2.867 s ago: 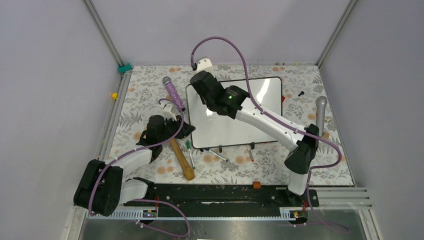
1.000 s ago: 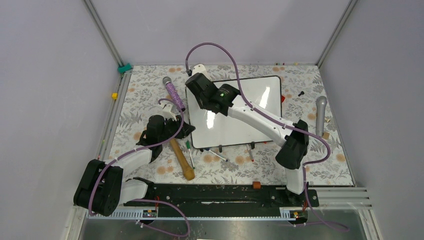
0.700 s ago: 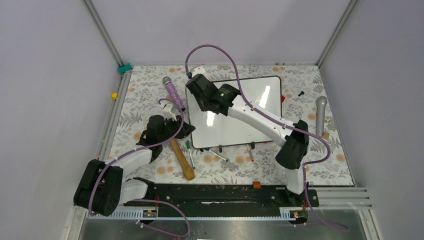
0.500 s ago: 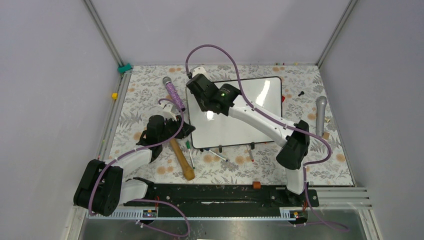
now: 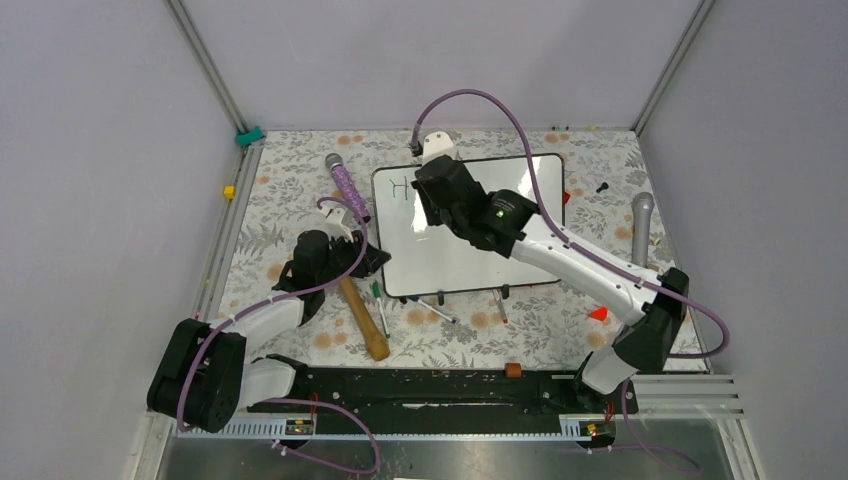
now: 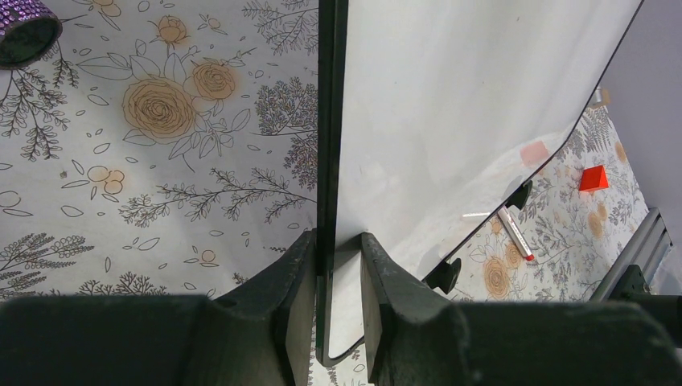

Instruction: Write a sentence on the whiteboard

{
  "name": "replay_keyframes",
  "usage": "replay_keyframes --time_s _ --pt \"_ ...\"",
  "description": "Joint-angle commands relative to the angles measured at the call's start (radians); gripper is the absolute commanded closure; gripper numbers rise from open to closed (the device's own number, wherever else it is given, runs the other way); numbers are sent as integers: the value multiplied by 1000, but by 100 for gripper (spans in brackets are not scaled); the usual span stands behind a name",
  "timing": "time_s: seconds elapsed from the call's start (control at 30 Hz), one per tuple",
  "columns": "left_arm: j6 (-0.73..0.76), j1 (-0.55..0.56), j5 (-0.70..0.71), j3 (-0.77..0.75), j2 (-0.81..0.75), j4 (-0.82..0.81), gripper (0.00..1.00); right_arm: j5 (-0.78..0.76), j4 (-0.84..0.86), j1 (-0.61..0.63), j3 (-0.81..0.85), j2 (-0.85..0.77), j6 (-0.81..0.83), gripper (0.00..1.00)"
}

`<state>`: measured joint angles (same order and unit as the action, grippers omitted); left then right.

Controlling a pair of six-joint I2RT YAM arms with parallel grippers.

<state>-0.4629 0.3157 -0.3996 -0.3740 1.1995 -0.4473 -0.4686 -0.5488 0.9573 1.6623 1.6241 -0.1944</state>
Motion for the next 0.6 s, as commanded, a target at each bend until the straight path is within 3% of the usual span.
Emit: replay_keyframes --time_s 0.0,0.2,0.57 --pt "16 10 10 -38 -16 -15 100 -38 152 -8 -104 -80 4 100" --pt "37 9 33 -40 -38 9 100 -19 155 -8 -206 -159 -66 100" --pt "86 11 114 -46 -77 81 100 58 120 -8 -252 -241 -32 100"
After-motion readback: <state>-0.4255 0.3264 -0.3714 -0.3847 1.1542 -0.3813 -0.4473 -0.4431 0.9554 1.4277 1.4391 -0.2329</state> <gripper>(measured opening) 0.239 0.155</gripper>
